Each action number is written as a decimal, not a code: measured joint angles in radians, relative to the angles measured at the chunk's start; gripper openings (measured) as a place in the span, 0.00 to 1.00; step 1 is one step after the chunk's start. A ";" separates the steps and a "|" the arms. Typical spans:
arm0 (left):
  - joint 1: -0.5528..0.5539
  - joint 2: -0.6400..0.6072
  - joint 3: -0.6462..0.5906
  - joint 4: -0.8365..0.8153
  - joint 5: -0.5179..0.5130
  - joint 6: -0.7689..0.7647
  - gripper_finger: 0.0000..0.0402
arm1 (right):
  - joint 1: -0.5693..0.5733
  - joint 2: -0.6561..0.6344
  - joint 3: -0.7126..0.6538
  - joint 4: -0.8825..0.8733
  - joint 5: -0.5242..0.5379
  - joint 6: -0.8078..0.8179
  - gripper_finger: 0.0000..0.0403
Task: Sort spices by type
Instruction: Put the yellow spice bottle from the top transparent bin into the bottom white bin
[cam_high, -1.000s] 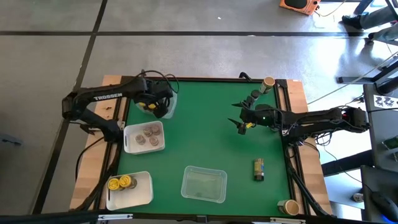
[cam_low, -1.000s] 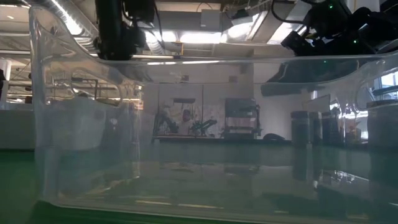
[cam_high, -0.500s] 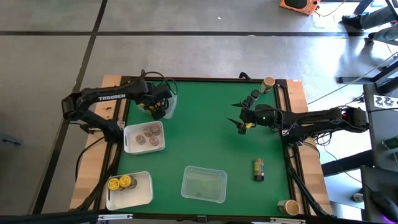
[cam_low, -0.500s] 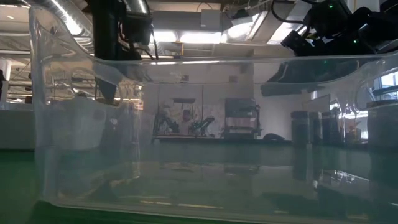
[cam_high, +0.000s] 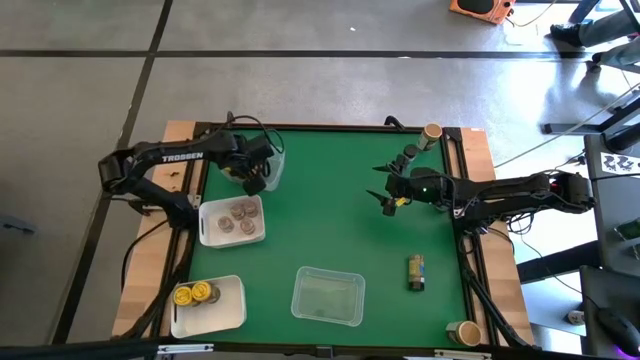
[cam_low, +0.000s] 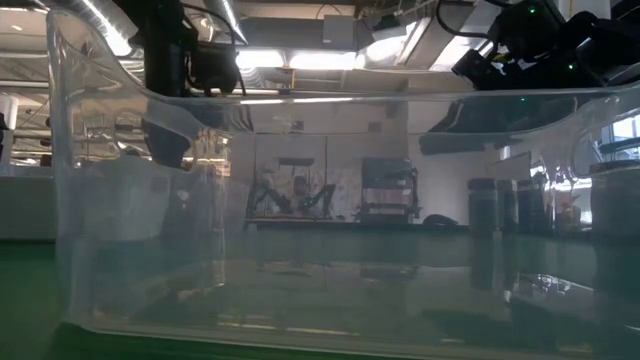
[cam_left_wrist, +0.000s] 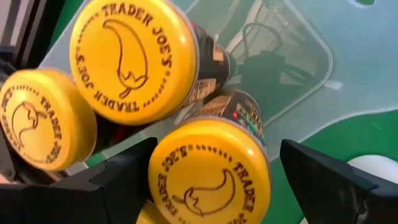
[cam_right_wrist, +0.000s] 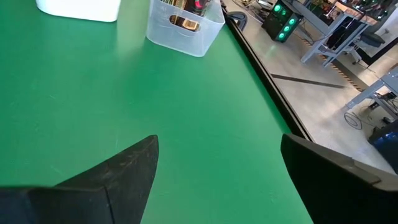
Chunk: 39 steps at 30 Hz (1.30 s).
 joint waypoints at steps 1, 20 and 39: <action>0.000 0.000 -0.002 0.009 0.000 0.003 0.83 | 0.000 0.000 0.000 0.000 0.000 0.000 0.84; -0.053 -0.008 0.134 -0.114 -0.008 -0.045 0.57 | 0.000 0.000 0.000 0.000 0.002 0.001 0.84; -0.580 -0.069 0.519 -0.450 0.008 -0.432 0.56 | 0.000 0.000 0.000 -0.002 0.010 0.001 0.84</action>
